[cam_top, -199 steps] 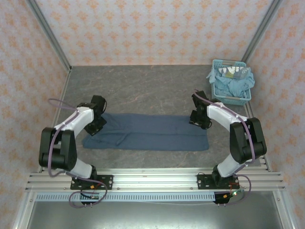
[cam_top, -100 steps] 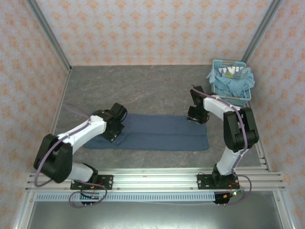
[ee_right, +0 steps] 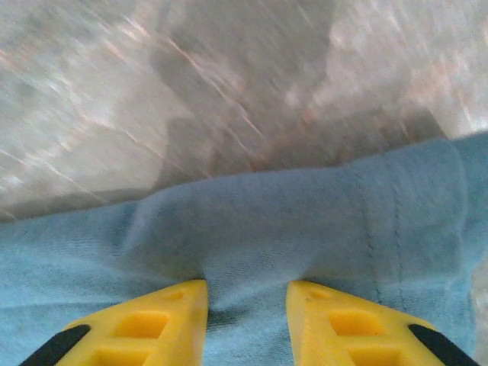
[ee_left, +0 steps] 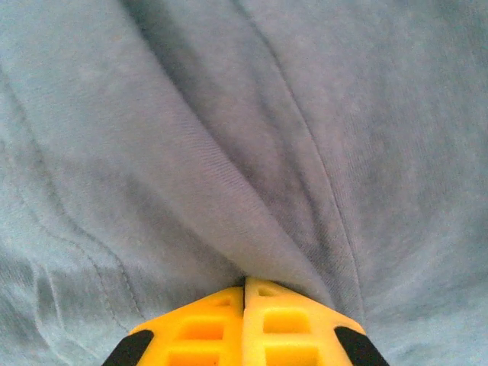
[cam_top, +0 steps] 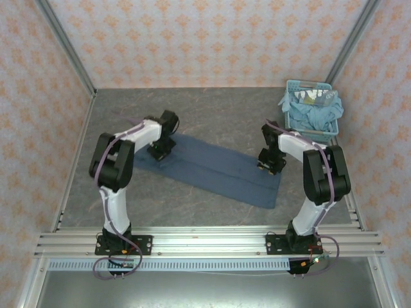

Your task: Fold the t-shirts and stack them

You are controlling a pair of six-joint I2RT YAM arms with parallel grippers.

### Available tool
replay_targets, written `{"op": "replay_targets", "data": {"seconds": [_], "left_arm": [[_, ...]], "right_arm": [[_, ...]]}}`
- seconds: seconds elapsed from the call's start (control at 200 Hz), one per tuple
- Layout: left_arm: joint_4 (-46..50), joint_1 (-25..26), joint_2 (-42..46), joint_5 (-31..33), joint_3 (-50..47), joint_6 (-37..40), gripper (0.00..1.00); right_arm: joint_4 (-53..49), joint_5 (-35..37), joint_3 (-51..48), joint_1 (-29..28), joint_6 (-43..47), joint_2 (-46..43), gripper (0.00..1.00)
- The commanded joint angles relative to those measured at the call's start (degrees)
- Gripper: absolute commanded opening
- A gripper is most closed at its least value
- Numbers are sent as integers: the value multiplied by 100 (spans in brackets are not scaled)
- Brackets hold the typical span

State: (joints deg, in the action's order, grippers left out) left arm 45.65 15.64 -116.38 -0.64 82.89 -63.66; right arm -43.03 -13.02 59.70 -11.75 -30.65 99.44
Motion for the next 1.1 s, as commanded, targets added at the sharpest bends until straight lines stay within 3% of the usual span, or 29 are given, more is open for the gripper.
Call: {"op": "replay_targets", "data": {"seconds": [0.0,0.155,0.335,0.44,0.646,0.756,0.871,0.951,1.096], "left_arm": [[19,-18,-960,-45,1513,775,5],[-63,7,-2305,-476,3756,863,5],[-347,110,-4233,-1477,6792,805,8],[-909,116,-4845,-1824,7630,440,9],[-714,31,-4240,-1694,7541,511,15],[-294,-9,-3514,-1401,7517,880,30],[461,-17,-2534,-1141,7099,1325,42],[763,28,-1629,-1191,5952,1563,44],[42,196,421,-1899,2296,1543,44]], "right_arm": [[-234,-265,-717,-419,-822,-293,33],[389,-806,-1468,-1331,-2064,-739,34],[1523,-1300,-1635,-2098,-3574,-832,35],[1951,-1489,-1409,-2366,-4228,-554,35],[1622,-1217,-1033,-2666,-4885,-753,37],[1215,-999,-788,-2651,-4897,-1099,40],[542,-729,-229,-2573,-4355,-1341,47],[119,-422,67,-2468,-3795,-1577,51],[-26,-421,95,-2044,-2571,-2108,54]]}}
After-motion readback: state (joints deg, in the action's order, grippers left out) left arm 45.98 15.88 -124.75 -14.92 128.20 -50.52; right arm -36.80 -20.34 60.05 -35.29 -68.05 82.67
